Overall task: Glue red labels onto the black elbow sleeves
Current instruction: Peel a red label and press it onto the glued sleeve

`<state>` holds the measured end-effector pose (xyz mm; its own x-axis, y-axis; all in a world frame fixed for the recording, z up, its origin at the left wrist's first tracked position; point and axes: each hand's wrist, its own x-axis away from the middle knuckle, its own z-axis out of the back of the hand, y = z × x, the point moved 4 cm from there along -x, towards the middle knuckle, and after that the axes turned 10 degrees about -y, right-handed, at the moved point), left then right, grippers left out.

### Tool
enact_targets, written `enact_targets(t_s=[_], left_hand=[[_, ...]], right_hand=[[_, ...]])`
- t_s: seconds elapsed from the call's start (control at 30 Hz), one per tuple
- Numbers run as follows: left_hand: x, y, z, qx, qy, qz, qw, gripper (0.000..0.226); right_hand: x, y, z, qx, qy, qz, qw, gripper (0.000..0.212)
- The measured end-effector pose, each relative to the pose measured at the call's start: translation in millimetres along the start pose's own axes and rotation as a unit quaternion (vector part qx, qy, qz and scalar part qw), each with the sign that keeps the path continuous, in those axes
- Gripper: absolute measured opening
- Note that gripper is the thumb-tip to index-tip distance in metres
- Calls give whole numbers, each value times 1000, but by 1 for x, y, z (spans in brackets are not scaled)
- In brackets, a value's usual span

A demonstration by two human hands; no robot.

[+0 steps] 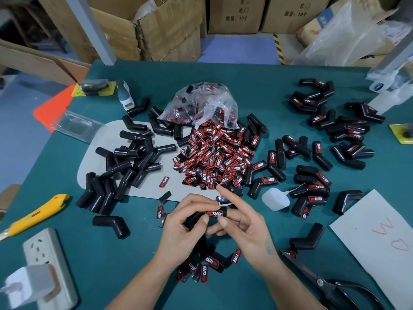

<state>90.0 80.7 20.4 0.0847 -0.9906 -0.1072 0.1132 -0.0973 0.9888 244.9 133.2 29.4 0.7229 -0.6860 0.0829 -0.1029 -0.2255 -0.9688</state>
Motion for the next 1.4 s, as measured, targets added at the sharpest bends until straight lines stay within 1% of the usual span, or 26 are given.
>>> enact_targets(t_s=[0.07, 0.13, 0.23, 0.3, 0.5, 0.77, 1.17, 1.27, 1.4], left_hand=[[0, 0, 0, -4, -5, 3, 1000, 34], [0, 1, -1, 3, -11, 6, 1000, 41], [1, 0, -3, 13, -4, 15, 1000, 64], [4, -1, -7, -1, 10, 14, 1000, 71], [6, 2, -14, -52, 34, -13, 998, 68], [9, -1, -13, -74, 27, -23, 997, 64], [8, -1, -13, -61, 25, -24, 998, 60], [7, -1, -13, -36, 24, -23, 999, 54], [5, 1, -10, -4, 58, -14, 998, 42]], right_hand=[[0, 2, 2, 12, 4, 6, 1000, 58], [-1, 4, 3, 19, 12, 10, 1000, 60], [-2, 9, 2, 36, 36, 8, 999, 62], [-2, 13, 1, 39, 58, 4, 998, 63], [2, 20, -2, 13, 83, -3, 996, 64], [2, 21, -1, 1, 88, -7, 996, 64], [2, 20, 1, 13, 83, 20, 996, 61], [0, 21, 0, 28, 89, 29, 995, 62], [0, 21, -2, 48, 81, 35, 995, 56]])
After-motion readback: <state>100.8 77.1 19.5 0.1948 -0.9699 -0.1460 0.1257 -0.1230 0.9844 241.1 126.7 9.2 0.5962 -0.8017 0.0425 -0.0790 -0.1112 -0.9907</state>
